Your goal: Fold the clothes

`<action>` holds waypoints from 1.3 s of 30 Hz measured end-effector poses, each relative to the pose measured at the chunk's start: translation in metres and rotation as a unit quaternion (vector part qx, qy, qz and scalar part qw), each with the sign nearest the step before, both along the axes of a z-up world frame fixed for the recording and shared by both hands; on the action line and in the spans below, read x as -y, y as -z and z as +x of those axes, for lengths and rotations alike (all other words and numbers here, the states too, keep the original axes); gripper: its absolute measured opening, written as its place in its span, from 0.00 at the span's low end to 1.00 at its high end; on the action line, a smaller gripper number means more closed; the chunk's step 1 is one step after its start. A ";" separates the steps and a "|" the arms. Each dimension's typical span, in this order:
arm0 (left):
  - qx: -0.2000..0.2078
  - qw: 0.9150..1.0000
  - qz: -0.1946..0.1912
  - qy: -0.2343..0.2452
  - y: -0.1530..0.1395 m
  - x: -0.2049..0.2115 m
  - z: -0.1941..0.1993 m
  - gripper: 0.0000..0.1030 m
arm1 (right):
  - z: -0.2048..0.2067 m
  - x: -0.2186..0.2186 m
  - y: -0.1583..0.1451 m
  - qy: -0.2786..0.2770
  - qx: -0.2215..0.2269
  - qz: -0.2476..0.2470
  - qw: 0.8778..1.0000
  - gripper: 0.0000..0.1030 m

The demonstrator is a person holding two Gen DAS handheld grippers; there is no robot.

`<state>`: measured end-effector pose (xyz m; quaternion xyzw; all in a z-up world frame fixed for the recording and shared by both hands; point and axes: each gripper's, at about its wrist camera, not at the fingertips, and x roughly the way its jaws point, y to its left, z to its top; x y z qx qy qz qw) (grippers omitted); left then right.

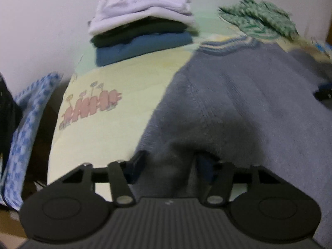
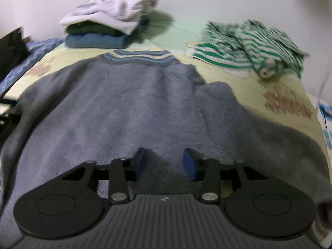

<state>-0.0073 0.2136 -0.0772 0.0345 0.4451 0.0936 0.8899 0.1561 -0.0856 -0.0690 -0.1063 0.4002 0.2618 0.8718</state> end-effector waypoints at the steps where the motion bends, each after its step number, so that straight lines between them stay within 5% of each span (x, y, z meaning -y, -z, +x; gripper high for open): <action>1: -0.002 1.000 0.004 -0.006 -0.001 -0.006 0.000 0.40 | 0.000 0.005 -0.002 0.017 -0.005 0.005 1.000 0.22; 5: -0.008 0.999 0.022 -0.029 -0.006 -0.029 0.002 0.22 | -0.021 0.028 -0.013 0.060 -0.022 0.043 0.997 0.23; 12: -0.019 0.997 0.051 -0.056 -0.014 -0.057 -0.002 0.24 | -0.079 0.029 -0.014 0.030 -0.011 0.045 0.998 0.31; 17: 0.052 0.998 0.000 -0.022 -0.055 -0.024 -0.057 0.34 | -0.113 0.040 -0.021 -0.036 -0.048 0.043 0.997 0.39; 18: 0.067 0.998 -0.009 -0.006 -0.063 -0.012 -0.069 0.44 | -0.121 0.044 -0.021 -0.050 -0.059 0.042 0.996 0.39; 21: 0.090 0.994 -0.041 0.043 -0.069 0.026 -0.090 0.47 | -0.136 0.057 -0.012 -0.042 -0.083 0.002 0.996 0.39; 24: 0.083 0.993 -0.062 0.050 -0.049 0.053 -0.087 0.46 | -0.146 0.070 -0.007 0.000 -0.059 -0.043 0.997 0.39; 26: 0.075 0.993 -0.074 0.047 -0.032 0.068 -0.082 0.44 | -0.145 0.074 -0.014 0.023 -0.053 -0.024 0.998 0.37; 31: 0.056 0.993 -0.092 0.043 0.007 0.105 -0.072 0.40 | -0.148 0.034 -0.015 -0.038 -0.043 0.022 0.998 0.38; 35: 0.038 0.996 -0.066 0.041 0.005 0.098 -0.091 0.53 | -0.152 0.038 -0.003 -0.049 -0.025 -0.009 0.998 0.37; 39: 0.013 0.997 -0.072 0.000 -0.002 0.085 -0.101 0.51 | -0.140 0.077 -0.007 -0.031 -0.037 -0.033 0.998 0.37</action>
